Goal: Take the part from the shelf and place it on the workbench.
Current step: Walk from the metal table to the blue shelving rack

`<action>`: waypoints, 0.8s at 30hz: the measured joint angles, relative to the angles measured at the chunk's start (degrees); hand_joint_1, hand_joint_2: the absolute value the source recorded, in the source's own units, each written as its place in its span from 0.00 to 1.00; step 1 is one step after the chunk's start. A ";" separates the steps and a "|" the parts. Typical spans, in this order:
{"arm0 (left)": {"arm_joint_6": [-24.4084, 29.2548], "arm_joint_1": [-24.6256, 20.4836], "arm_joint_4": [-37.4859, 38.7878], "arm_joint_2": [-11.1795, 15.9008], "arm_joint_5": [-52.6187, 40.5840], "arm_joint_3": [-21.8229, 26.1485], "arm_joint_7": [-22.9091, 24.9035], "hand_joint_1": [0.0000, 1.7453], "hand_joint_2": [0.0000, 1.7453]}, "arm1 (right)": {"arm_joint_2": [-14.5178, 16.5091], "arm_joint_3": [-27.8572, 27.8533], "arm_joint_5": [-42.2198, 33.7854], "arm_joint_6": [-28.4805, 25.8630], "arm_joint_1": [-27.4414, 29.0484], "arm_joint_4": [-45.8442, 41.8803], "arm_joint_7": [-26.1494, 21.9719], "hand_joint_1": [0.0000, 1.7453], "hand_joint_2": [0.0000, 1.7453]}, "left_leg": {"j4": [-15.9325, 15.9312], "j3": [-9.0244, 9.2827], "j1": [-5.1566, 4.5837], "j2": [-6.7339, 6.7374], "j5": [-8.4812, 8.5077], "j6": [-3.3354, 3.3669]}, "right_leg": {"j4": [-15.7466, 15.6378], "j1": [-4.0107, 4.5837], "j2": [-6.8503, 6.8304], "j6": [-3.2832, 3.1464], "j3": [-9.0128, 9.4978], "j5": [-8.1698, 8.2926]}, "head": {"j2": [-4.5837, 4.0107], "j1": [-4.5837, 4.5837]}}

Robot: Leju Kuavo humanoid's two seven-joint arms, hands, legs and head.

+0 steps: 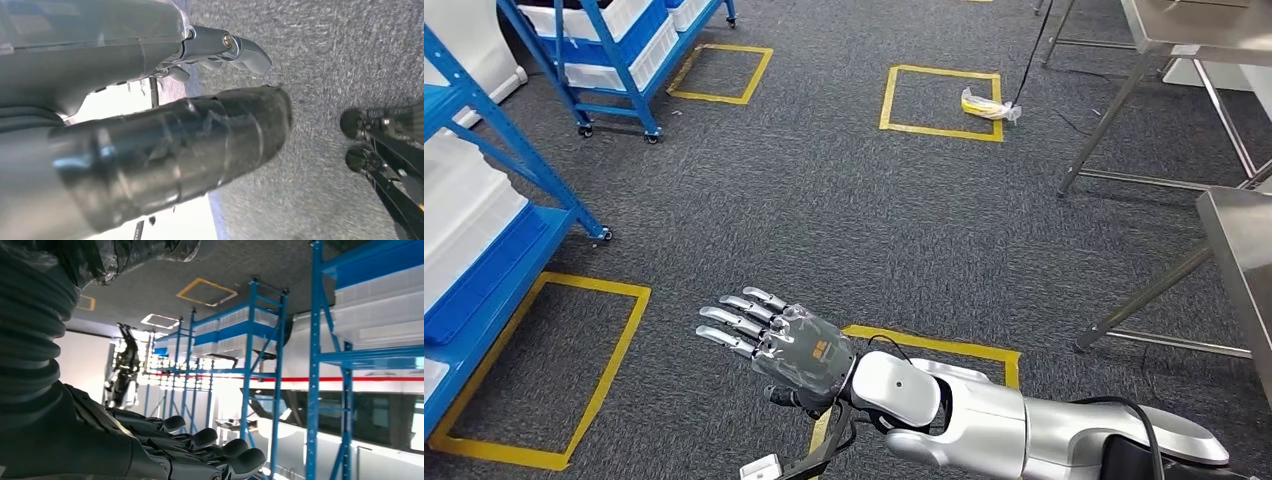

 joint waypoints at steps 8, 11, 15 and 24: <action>0.01 0.45 0.00 0.34 0.71 0.58 0.31 0.00 0.00 | -0.13 0.05 -0.19 -0.19 -0.21 0.08 0.02 0.00 1.00 | -9.21 4.49 -0.45 -0.12 3.14 3.22 | 3.32 0.11 -0.02 1.60 -0.87 -2.87 | 0.00 0.04; 0.01 0.16 0.00 0.33 0.78 0.79 0.34 0.00 0.00 | -0.49 0.13 -0.21 -0.21 0.09 0.21 0.02 0.00 1.00 | -9.28 4.21 -0.32 -2.08 3.48 3.63 | 14.17 -0.56 3.91 2.17 -5.72 -8.14 | 0.00 0.05; 0.02 0.31 0.00 0.26 1.22 0.90 0.53 0.00 0.00 | -0.83 0.21 -0.40 -0.25 0.32 0.45 0.02 0.00 1.00 | -8.45 3.87 -0.27 -5.28 3.44 3.41 | 10.44 -1.29 5.19 2.44 -3.74 -3.92 | 0.00 0.05; 0.12 1.25 0.01 0.02 2.50 1.38 0.94 0.00 0.00 | -1.58 0.21 -0.95 -0.48 0.19 0.63 0.58 0.00 1.00 | -2.67 -0.46 0.13 -4.43 1.01 0.82 | 0.20 -1.41 5.49 1.01 1.14 -0.93 | 0.00 0.01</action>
